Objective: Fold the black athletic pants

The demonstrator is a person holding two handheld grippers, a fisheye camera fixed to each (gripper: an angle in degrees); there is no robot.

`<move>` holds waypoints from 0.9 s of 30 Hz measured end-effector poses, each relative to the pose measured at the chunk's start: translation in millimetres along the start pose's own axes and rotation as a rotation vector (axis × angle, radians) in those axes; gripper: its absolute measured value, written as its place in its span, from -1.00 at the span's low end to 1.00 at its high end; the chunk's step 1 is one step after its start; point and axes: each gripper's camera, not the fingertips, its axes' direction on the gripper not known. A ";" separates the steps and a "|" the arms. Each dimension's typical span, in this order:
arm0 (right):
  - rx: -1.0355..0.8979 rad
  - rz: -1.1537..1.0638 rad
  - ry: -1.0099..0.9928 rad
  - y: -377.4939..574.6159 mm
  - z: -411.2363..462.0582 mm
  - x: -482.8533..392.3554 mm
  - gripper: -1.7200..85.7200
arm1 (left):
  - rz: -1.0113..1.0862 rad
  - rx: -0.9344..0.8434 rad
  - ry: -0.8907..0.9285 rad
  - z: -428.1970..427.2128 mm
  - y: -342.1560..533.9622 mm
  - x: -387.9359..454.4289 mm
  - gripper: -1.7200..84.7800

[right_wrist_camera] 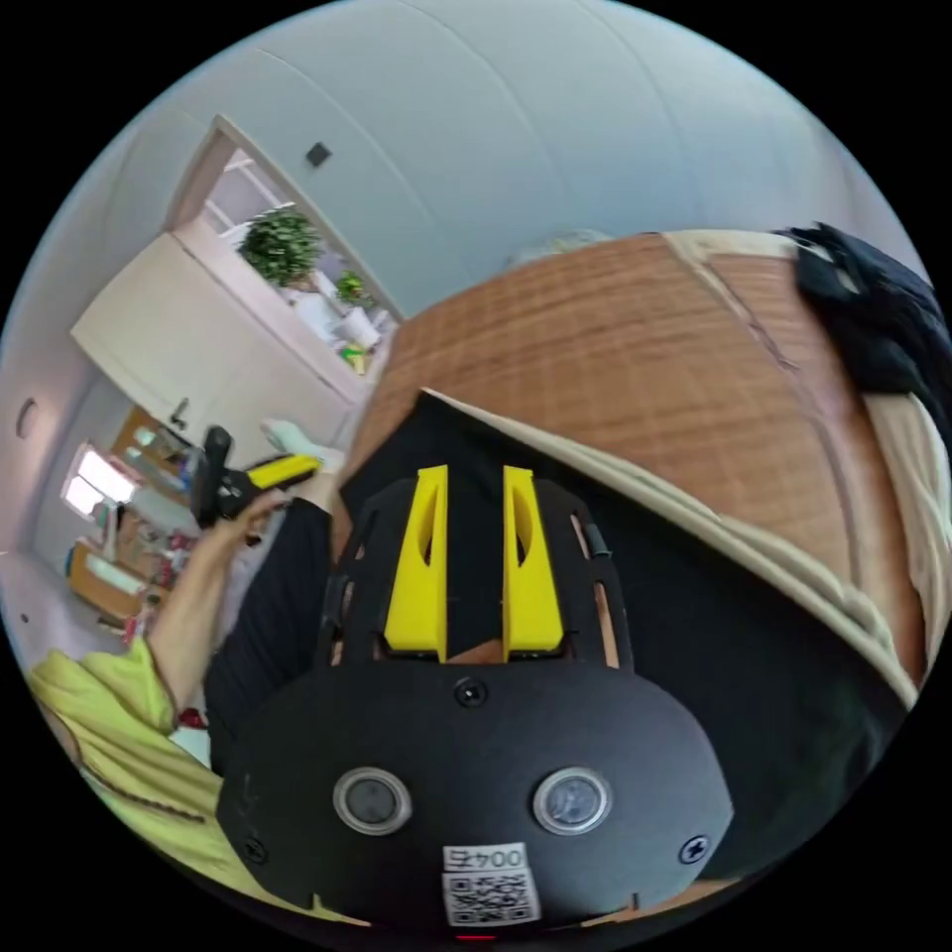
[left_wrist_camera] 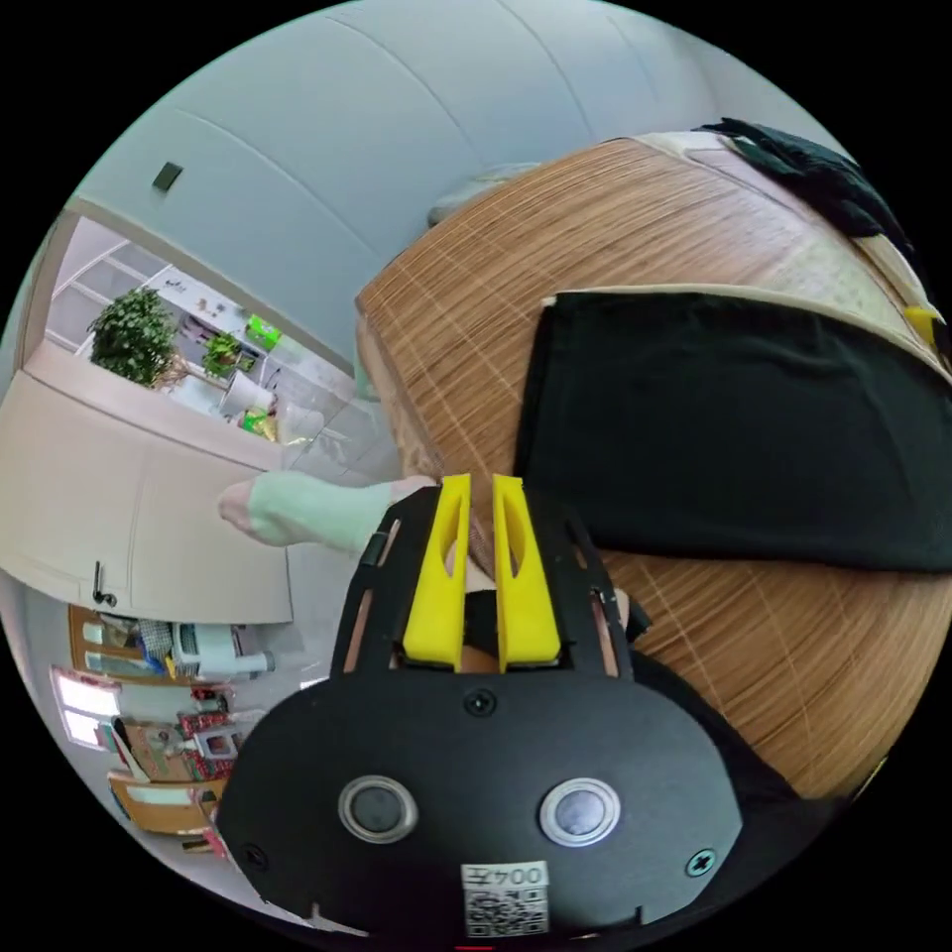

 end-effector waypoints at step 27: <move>-0.011 0.090 0.647 252.2 -44.4 105.4 -0.82 | 0.309 0.212 0.018 -104.4 81.2 283.8 -0.95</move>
